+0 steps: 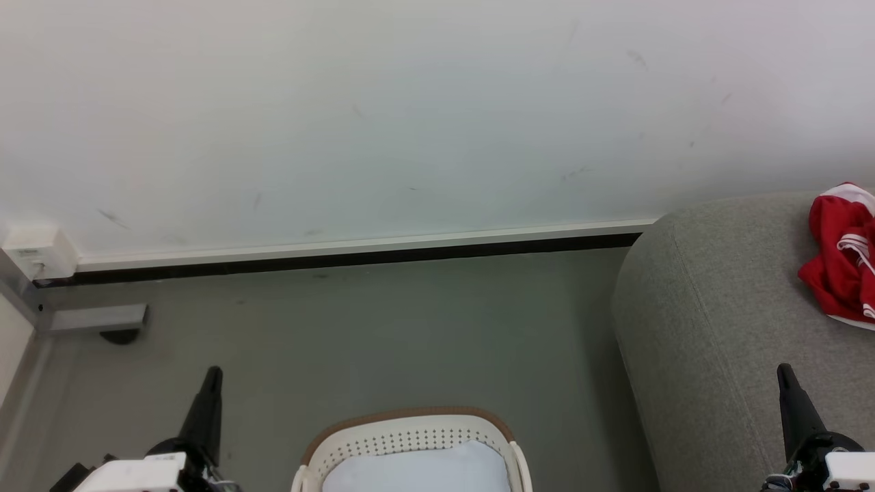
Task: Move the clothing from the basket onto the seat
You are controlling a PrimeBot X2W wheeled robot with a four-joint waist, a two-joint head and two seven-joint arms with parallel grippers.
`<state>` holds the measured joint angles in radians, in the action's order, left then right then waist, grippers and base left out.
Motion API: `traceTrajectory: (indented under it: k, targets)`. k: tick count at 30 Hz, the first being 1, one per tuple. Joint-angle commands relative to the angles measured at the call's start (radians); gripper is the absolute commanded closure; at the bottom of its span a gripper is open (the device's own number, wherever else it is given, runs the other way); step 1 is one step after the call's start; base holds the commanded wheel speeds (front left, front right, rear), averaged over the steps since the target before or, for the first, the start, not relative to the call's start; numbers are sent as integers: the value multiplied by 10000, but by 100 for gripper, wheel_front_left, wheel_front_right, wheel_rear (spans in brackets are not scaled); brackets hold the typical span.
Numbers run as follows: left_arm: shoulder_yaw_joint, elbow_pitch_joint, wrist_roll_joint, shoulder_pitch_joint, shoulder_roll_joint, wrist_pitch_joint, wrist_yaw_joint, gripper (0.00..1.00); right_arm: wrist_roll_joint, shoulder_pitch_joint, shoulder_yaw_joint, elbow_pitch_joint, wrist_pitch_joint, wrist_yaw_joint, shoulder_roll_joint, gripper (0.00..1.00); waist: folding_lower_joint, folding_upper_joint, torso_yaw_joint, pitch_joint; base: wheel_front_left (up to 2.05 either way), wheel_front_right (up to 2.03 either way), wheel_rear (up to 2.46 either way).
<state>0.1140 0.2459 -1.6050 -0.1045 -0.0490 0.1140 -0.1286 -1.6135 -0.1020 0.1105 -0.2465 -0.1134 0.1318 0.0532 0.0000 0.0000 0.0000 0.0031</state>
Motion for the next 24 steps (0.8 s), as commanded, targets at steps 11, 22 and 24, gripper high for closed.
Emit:
traceTrajectory:
  k: [11, 22, 24]
  targets:
    - [29, -5, -139, -98, -20, 41, -46, 100, -15, -124, 54, 44, -20, -21, -19, 100, 0, 0, 0, 0, 0, 0, 0]
    - [28, -6, -140, -97, -20, 40, -46, 100, -8, -124, 57, 43, -25, -21, -23, 100, 0, 0, 0, 0, 0, 0, 0]
    - [28, -6, -140, -97, -20, 40, -46, 100, -7, -125, 59, 43, -26, -21, -22, 100, 0, 0, 0, 0, 0, 0, 0]
